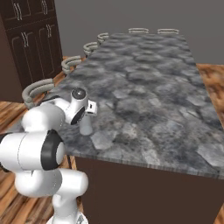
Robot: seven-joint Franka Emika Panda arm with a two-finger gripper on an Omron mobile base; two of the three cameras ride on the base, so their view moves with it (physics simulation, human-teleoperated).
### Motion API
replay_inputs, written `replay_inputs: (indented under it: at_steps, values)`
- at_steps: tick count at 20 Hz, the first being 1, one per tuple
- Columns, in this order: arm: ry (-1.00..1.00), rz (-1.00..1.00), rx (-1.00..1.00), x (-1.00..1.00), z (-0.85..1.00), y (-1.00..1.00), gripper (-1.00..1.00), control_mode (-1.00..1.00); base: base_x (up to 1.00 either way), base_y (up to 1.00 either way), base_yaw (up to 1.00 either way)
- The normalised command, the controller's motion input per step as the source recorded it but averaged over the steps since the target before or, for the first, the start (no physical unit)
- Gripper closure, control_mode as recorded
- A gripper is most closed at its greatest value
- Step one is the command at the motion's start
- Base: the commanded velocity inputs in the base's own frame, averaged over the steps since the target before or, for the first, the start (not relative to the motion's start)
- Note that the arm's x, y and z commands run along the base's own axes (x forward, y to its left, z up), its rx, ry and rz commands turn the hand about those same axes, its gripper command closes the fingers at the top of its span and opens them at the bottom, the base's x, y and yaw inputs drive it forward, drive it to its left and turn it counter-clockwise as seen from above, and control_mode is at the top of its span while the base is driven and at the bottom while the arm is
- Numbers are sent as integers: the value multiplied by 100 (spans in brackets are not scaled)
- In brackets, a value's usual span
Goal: Place the pitcher and cup on the dining counter for serving.
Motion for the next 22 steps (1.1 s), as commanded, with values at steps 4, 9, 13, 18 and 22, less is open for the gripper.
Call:
replay_inputs:
  at_steps: [4,9,13,18,22]
  values:
    - [0,-10,0,-49,9,-4,-100,-100,0,0,0]
    - [1,-15,0,-87,48,-4,-100,-100,0,0,0]
    - [5,-19,0,-100,92,0,-100,-100,0,0,0]
    - [9,-13,0,-100,99,0,-100,-100,0,0,0]
    - [14,-5,0,-100,73,-4,-100,-100,0,0,0]
